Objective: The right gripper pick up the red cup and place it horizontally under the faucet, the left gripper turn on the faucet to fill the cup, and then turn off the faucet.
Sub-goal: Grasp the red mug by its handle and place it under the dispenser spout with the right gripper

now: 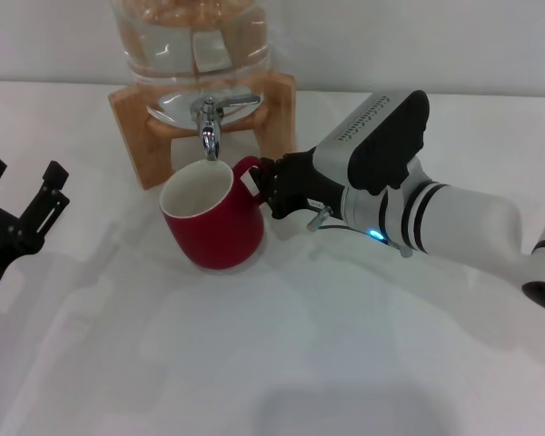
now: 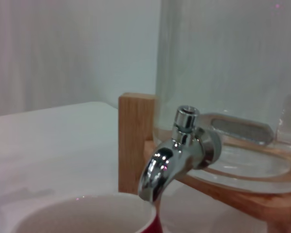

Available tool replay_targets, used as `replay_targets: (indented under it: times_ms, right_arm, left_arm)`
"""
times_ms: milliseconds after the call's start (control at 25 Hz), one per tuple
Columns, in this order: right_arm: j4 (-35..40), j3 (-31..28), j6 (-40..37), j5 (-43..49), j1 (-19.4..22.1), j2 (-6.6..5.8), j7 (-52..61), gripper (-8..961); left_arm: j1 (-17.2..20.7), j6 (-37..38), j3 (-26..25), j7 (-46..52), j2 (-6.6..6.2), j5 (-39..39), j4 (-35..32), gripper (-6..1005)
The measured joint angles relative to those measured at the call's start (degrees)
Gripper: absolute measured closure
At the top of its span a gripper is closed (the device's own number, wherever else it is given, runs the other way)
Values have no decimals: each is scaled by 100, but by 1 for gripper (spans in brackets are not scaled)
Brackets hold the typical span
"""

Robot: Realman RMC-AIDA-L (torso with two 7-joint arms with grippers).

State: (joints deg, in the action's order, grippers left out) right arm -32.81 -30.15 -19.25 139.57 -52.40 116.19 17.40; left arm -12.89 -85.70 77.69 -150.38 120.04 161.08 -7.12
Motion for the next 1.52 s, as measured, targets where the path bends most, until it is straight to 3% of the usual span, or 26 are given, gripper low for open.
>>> replay_targets:
  times_ms: [1520]
  right_arm:
    - [176, -328, 389, -410, -19, 0, 76, 847]
  left_arm:
    - [-27, 0, 1, 8, 8, 11, 0, 108]
